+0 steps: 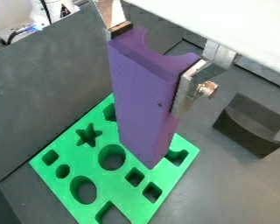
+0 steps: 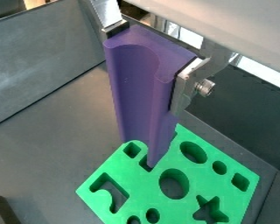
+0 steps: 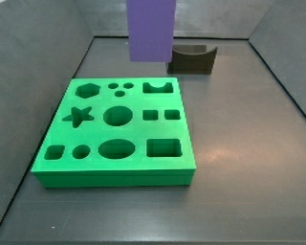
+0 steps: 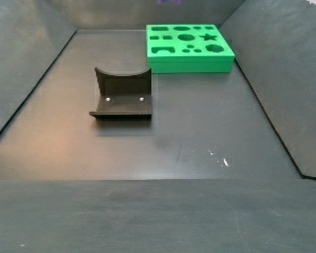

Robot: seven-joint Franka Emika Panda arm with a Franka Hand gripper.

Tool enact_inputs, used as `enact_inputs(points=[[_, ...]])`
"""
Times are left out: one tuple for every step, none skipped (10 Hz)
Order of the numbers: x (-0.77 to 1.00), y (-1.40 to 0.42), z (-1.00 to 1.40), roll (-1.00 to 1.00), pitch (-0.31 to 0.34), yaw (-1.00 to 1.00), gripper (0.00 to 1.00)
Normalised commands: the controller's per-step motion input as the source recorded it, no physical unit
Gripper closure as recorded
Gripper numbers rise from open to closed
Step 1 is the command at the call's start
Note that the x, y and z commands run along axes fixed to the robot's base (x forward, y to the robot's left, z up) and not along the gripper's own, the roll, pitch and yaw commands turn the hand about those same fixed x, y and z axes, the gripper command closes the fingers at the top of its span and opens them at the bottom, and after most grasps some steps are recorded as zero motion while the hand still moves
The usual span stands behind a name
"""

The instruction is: Insert the arch object.

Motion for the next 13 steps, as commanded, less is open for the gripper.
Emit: enact_inputs(points=[[0.03,0.00,-0.41,0.11,-0.053,0.00,1.00],[0.08,0.13,-0.56,0.30,-0.016,0.00,1.00],[0.14,0.26,-0.59,0.31,0.000,0.01,1.00],[0.12,0.36,-0.71,0.23,0.000,0.06,1.00],[0.11,0.39,-0.71,0.20,-0.011,0.12,1.00],[0.05,0.30,-0.69,0.14,-0.026,0.09,1.00],[0.05,0.26,-0.57,0.00,0.000,0.00,1.00],[0.16,0.29,-0.50,0.00,0.000,0.00,1.00],[0.23,0.28,-0.40,0.04,0.043,0.00,1.00],[0.29,0.27,-0.34,0.03,0.064,0.00,1.00],[0.29,0.20,-0.29,0.00,0.059,0.00,1.00],[0.36,0.13,-0.35,0.00,0.060,0.00,1.00],[0.07,0.10,-0.44,0.00,0.000,0.04,1.00]])
